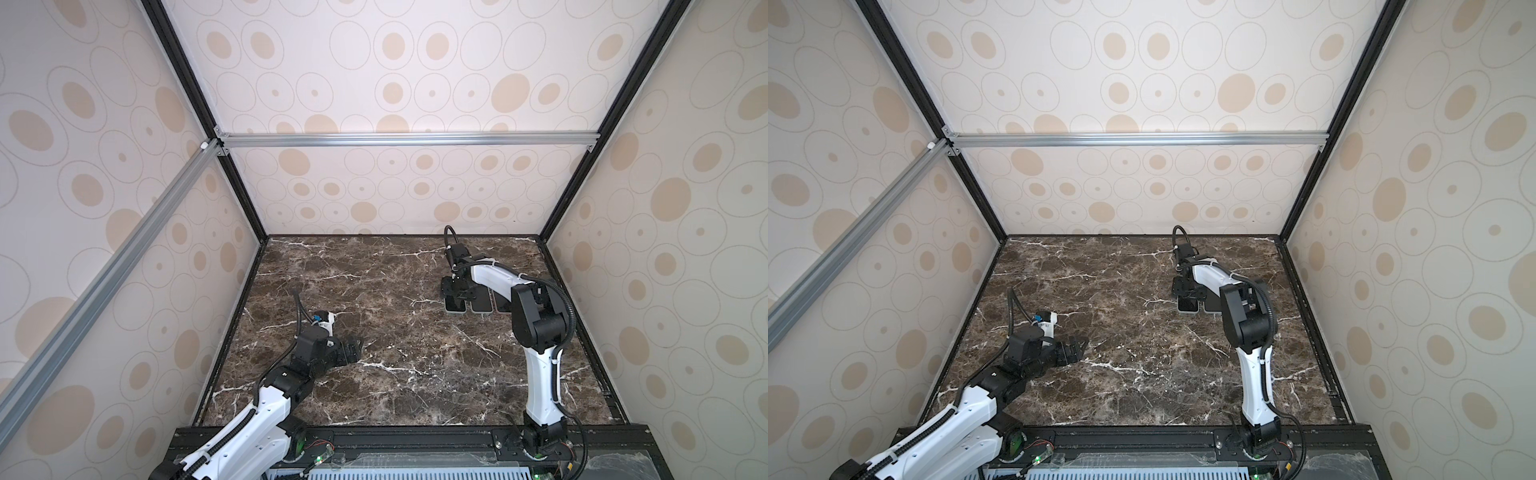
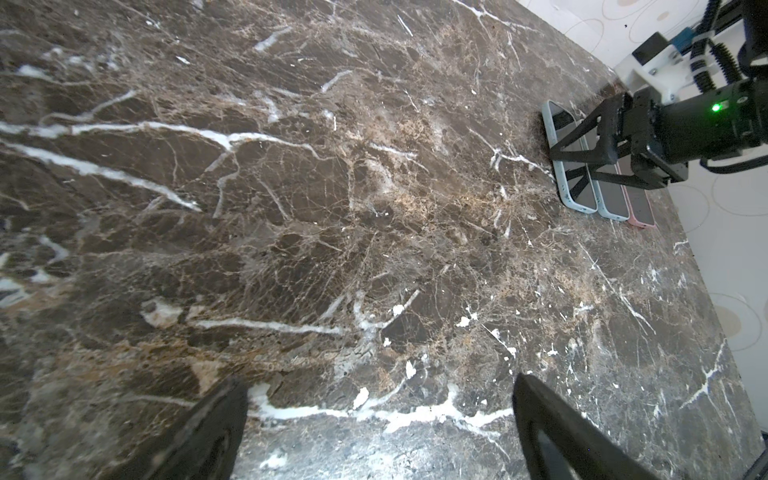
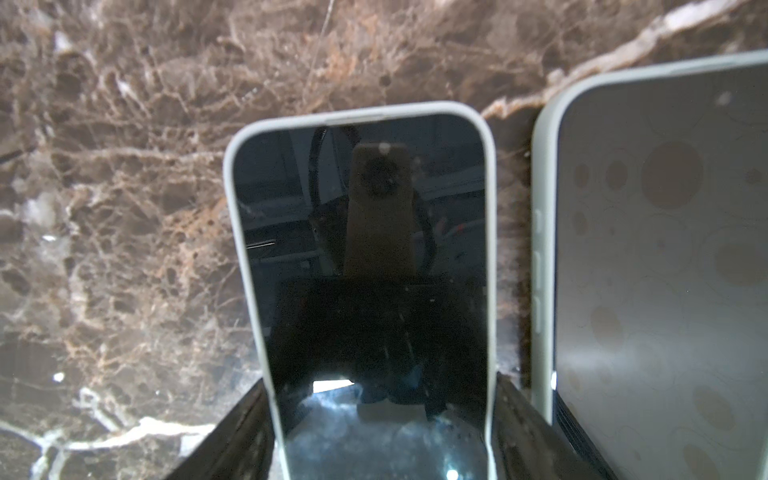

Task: Put the phone into the phone case
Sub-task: 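Lower the cased phone beside the other phones and open the right gripper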

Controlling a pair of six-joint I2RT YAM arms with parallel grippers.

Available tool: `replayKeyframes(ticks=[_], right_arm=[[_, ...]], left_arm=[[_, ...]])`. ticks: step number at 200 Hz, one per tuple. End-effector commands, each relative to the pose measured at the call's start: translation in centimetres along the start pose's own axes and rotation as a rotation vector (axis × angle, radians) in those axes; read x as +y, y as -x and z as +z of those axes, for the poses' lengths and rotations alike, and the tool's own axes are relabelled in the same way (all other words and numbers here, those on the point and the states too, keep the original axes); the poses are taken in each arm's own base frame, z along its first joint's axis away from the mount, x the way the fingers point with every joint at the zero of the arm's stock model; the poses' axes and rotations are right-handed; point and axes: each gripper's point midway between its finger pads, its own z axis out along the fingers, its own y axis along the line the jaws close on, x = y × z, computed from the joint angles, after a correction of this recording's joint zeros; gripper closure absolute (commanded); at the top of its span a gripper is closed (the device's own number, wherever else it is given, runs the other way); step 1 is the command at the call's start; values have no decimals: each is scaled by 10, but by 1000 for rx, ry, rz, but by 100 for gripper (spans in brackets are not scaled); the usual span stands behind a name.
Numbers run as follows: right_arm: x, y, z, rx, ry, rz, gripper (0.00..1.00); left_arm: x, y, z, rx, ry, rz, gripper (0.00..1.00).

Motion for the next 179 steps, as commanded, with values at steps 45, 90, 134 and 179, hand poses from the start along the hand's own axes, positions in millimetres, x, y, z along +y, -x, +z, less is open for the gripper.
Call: replayKeyframes(ticks=[45, 90, 134, 179], right_arm=[[-5, 4, 5, 17, -10, 7, 45], [-5, 4, 0, 19, -6, -2, 24], [-4, 4, -6, 15, 8, -8, 11], [2, 7, -24, -15, 50, -20, 9]], left_arm=[[-5, 17, -6, -38, 1, 12, 0], [-3, 17, -6, -43, 8, 5, 0], [-4, 17, -6, -36, 7, 8, 0], [-4, 20, -6, -42, 11, 15, 0]])
